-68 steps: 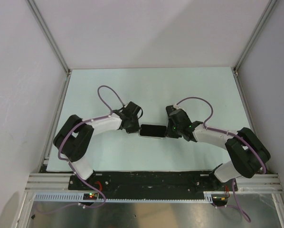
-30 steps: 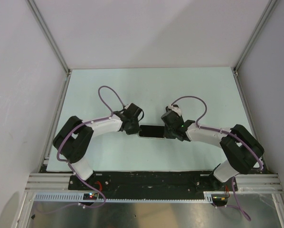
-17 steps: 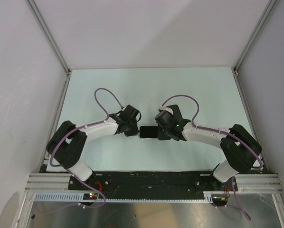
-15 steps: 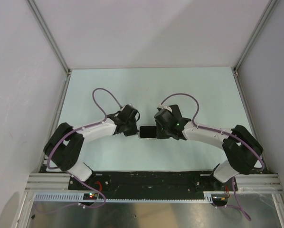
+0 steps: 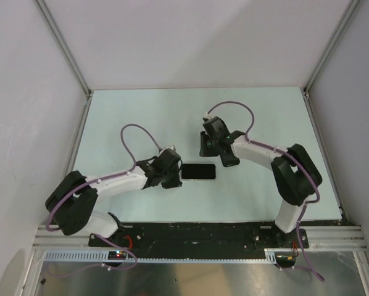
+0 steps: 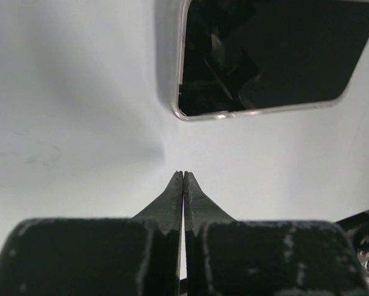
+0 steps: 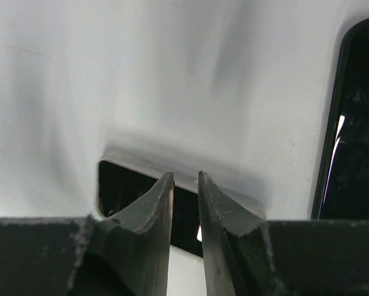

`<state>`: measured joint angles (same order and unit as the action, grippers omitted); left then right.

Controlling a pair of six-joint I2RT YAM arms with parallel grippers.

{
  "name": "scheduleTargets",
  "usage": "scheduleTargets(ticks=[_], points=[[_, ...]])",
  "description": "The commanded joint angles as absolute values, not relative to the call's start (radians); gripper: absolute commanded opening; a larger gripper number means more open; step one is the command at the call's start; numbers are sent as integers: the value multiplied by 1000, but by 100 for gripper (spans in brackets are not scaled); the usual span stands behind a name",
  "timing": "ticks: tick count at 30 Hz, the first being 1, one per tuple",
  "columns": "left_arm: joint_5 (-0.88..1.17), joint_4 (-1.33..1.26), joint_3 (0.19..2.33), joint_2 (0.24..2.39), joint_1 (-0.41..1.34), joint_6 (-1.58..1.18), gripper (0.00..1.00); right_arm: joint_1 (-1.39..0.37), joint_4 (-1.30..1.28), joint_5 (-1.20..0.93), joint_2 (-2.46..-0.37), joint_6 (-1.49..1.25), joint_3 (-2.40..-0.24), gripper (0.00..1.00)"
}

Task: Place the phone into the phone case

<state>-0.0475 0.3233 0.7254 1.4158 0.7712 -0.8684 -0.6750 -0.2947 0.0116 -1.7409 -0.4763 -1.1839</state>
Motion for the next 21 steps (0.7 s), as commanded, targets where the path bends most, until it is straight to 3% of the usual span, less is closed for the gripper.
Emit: scheduleTargets(ticks=[1,10,21], points=[[-54,295,771,1449,836,-933,0,-652,-299,-41,-1833,-415,-1234,27],[-58,271,865,1583,840,-938,0,-649,-348,-33,-1905,-422,-1228,23],[-47,271,891,1634,678,-861,0,-690,-342,-71,-1785,-488,-1043,19]])
